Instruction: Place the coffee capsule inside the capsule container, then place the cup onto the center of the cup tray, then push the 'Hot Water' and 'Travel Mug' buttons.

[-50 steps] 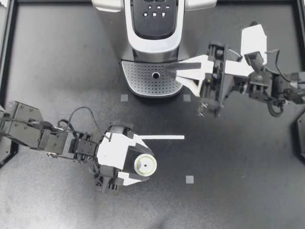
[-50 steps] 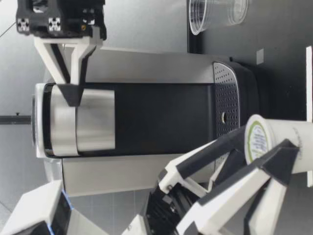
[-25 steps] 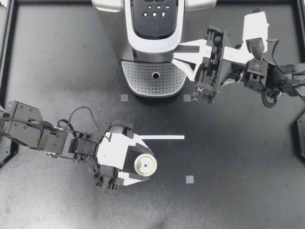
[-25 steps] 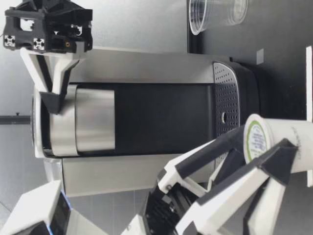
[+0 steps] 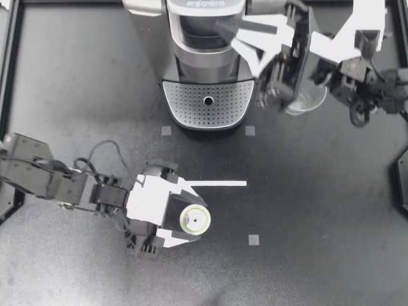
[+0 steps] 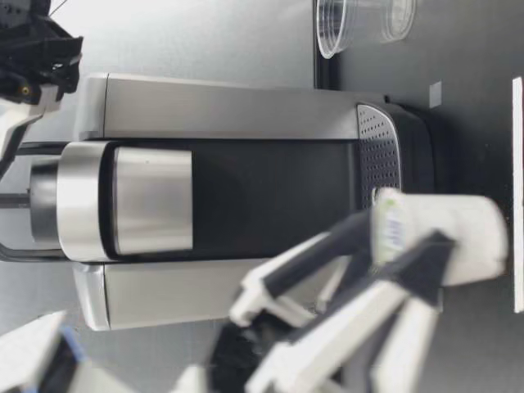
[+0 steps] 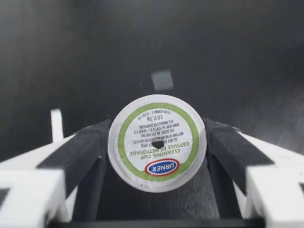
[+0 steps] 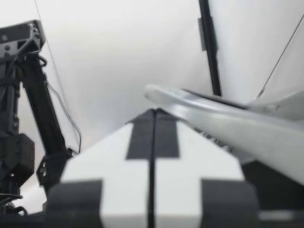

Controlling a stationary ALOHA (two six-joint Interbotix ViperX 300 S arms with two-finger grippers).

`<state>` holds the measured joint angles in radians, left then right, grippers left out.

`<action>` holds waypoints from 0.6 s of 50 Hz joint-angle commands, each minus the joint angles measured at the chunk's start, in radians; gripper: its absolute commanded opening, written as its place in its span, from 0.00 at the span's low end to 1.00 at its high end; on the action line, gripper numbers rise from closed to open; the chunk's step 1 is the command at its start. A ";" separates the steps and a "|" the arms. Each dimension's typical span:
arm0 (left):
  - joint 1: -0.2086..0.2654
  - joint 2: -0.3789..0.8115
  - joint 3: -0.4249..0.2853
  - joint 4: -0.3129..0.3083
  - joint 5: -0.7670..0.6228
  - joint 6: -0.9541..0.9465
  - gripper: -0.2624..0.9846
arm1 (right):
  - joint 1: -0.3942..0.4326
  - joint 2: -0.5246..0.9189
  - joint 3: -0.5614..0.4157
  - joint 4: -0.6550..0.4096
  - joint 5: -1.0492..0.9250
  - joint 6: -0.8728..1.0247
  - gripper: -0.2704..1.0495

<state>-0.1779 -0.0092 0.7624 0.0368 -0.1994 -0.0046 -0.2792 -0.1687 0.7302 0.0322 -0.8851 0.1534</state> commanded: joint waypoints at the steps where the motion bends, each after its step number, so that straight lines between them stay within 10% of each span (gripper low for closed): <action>1: 0.006 -0.055 -0.025 -0.002 -0.011 0.000 0.61 | -0.025 -0.018 -0.035 0.003 -0.009 -0.002 0.22; 30: 0.063 -0.144 -0.037 -0.002 -0.011 0.008 0.61 | -0.209 -0.002 -0.112 0.003 0.000 0.003 0.22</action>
<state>-0.1289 -0.1150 0.7547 0.0368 -0.1994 -0.0031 -0.4479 -0.1657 0.6565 0.0322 -0.8820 0.1565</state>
